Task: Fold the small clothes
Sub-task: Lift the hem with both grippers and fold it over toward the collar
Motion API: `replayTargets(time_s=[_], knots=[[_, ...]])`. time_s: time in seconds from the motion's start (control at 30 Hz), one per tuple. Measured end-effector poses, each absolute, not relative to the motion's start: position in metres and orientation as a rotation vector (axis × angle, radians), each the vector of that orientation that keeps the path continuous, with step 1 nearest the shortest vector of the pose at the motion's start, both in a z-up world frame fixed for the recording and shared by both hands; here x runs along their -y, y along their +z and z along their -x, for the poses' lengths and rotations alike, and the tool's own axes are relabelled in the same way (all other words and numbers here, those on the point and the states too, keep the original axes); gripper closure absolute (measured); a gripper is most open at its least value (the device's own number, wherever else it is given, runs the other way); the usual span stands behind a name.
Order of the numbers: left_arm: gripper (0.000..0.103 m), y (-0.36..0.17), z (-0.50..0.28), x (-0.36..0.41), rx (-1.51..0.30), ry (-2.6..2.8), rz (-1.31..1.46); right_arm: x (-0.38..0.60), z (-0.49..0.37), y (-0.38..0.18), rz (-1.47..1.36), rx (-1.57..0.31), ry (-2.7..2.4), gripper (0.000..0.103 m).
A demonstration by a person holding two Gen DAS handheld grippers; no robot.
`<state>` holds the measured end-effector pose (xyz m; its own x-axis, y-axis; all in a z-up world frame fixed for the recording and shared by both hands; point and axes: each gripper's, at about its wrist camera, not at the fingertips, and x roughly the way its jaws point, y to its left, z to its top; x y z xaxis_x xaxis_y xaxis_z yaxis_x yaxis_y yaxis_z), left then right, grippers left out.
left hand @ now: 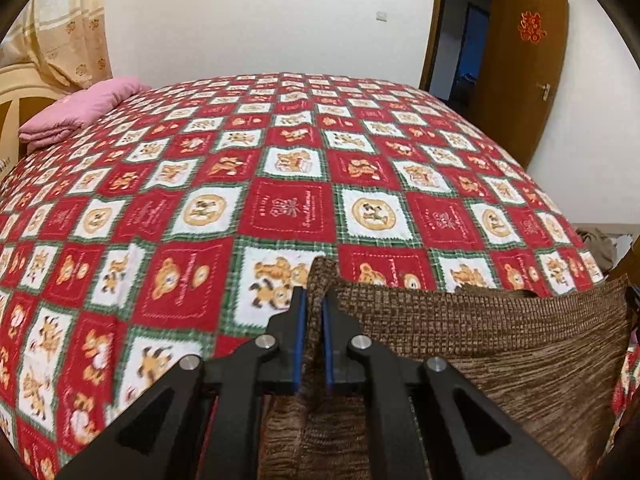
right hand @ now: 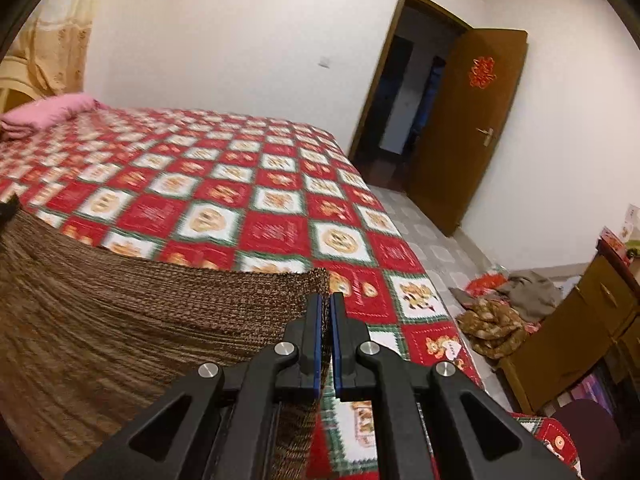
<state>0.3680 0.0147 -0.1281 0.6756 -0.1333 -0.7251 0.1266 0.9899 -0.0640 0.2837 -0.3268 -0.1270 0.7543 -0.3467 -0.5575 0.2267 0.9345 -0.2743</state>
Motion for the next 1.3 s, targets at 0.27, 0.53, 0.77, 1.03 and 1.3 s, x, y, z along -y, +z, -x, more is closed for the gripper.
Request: replayTargets(time_s=[0.27,0.53,0.77,1.03,1.3], knots=[[0.095,-0.175,-0.386,0.011,-0.869,-0.077,-0.124,0.341,-0.307,-0.174,0.192,-0.759,-0.340,0.100],[0.094,-0.178,-0.381,0.027,-0.846,-0.022,-0.233,0.323,-0.322,-0.197,0.356,-0.848,-0.360,0.099],[0.033,-0.157,-0.350,0.020,-0.818,-0.009,-0.298,0.332,-0.286,-0.160,0.272,-0.725,-0.409,0.099],[0.023,-0.138,-0.290,-0.004,-0.819,-0.055,-0.191,0.313,-0.187,-0.128,0.043,-0.646,-0.337,0.098],[0.023,-0.125,-0.248,-0.008,-0.791,-0.057,-0.134,0.275,-0.173,-0.179,0.014,-0.839,-0.160,0.098]])
